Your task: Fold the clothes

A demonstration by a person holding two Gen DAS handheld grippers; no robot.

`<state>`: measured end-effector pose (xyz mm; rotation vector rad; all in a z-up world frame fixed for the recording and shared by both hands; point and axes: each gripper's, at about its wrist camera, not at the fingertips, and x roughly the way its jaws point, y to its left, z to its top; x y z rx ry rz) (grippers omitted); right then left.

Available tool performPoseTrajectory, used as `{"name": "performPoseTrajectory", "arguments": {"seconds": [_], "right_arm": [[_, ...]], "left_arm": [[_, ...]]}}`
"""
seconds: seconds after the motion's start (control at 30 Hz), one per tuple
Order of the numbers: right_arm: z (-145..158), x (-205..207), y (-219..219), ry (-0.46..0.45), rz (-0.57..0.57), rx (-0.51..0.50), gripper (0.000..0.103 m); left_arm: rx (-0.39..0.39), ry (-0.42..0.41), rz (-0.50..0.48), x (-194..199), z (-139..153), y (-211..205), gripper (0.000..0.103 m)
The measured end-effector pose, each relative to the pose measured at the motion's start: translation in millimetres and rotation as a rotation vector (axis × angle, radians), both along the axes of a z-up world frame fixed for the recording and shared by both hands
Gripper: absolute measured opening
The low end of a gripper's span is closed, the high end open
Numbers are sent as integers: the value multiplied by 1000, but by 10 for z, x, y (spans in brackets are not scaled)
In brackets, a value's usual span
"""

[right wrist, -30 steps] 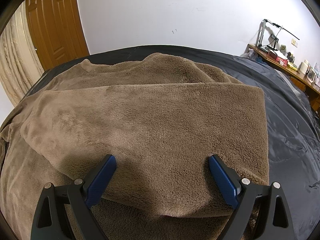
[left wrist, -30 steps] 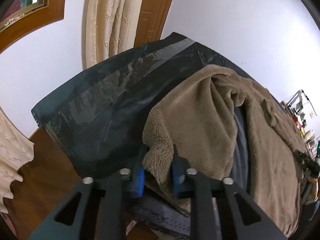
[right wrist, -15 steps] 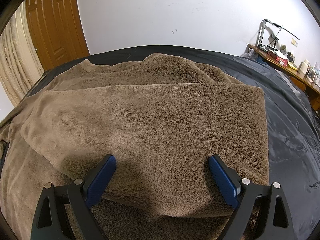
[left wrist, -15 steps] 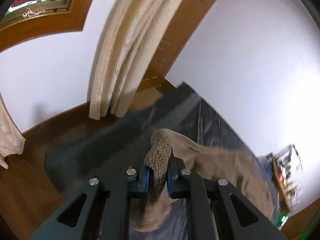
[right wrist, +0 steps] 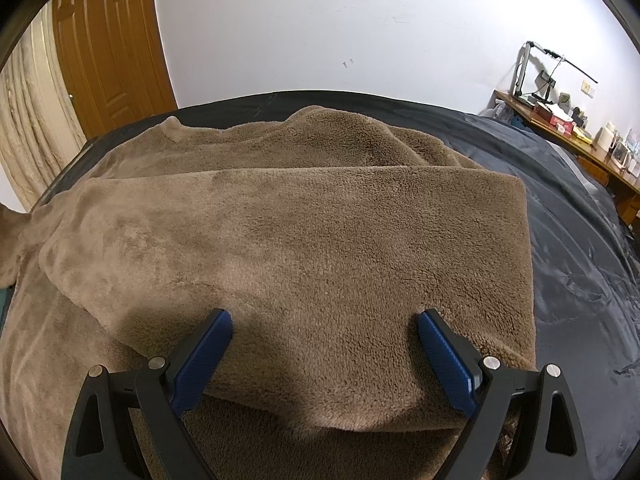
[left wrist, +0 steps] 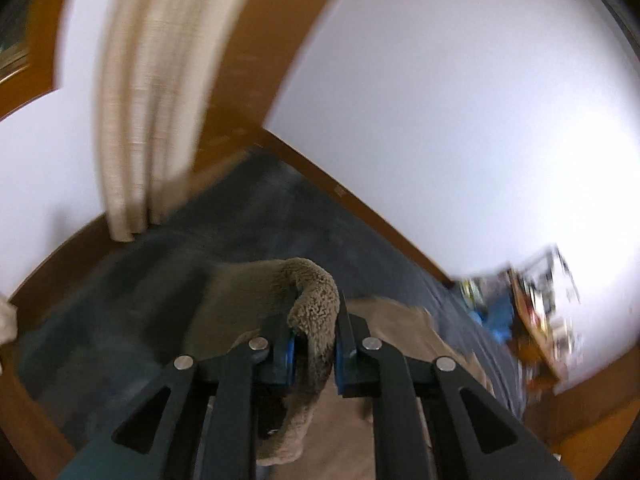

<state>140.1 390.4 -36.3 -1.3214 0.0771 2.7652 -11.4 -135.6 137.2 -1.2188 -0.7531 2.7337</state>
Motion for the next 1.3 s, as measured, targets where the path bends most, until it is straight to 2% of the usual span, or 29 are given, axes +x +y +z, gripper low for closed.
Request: {"name": "performPoseTrajectory", "arguments": {"seconds": [0.13,0.3,0.47,0.63,0.7,0.73,0.77,0.83,0.9,1.03,1.1,1.17,1.3], "right_arm": [[46,72,65,39,-37,-19,96],[116,143,247,96,-113,-118,96],[188,190,370,132,-159,-178,96],[226,207,363,146,-155,-189,96],[225,210,375,149,-155,-204,96],[222,219,391,149,-158,-212,96],[219,227,407,149,-161,-219,96],[208,235,449,147,-175,-231,96],[199,242,485,147,-186,-238,96],[222,256,479,164,-187,-221,96],[237,254,461,177,-180,-214,96],[249,260,453,199,-150,-257,96],[281,314,497,264,-115,-365,96]], "left_arm": [[-45,-26,-219,-299,-165,1167,14],[-57,-87,-455,-473,-491,2336,14],[-49,-100,-647,-413,-636,3346,14],[-1,-110,-798,-346,-720,3988,16],[1,-131,-854,-282,-814,4202,32],[-15,-168,-878,-281,-909,4313,58],[-36,-197,-886,-277,-986,4363,80],[-66,-220,-853,-292,-1127,4397,80],[-60,-217,-838,-309,-1168,4316,80],[-9,-160,-785,-288,-1091,3827,81],[14,-115,-720,-244,-1044,3498,82],[39,-55,-609,-198,-1031,2999,84],[-22,-8,-394,-150,-1160,2208,84]]}}
